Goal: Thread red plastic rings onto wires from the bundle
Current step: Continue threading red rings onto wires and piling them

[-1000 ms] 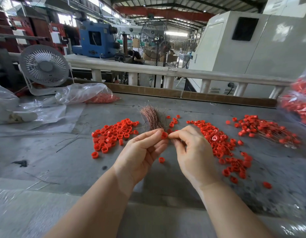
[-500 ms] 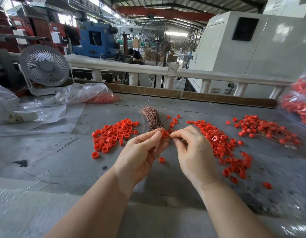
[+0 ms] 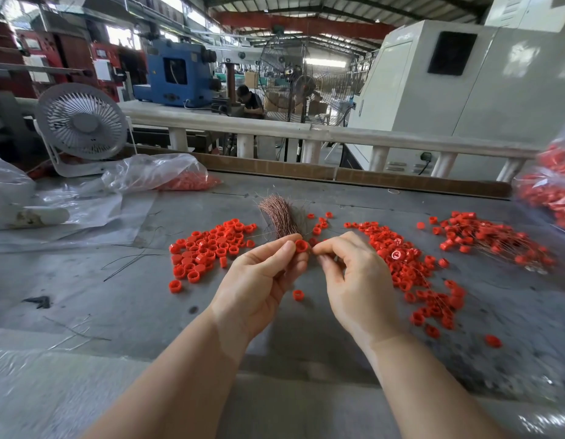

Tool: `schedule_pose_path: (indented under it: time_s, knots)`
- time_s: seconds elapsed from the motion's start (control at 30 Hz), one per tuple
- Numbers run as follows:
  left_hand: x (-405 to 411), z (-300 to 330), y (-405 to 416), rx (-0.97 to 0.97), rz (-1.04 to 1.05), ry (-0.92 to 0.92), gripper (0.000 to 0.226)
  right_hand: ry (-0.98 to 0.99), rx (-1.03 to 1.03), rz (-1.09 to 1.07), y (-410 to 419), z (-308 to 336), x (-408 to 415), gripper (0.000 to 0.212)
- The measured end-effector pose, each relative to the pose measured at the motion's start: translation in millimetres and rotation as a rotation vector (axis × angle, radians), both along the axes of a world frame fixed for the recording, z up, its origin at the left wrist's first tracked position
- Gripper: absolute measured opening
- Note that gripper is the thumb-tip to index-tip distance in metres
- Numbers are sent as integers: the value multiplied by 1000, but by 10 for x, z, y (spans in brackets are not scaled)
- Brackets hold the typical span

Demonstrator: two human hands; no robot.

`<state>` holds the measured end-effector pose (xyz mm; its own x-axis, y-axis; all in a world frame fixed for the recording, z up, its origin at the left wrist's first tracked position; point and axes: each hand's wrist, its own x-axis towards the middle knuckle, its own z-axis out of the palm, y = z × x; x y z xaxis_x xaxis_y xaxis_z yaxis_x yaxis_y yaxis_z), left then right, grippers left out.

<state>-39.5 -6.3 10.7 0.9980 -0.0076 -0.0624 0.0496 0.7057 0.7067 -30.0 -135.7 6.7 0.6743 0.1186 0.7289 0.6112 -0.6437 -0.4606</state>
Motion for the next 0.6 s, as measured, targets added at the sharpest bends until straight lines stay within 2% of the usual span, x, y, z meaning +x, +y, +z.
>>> schedule_pose_path:
  time_s: [0.6]
  knots:
    - [35,-35,3,7,5,0,26,69,-76,-33,9,-4,24,12]
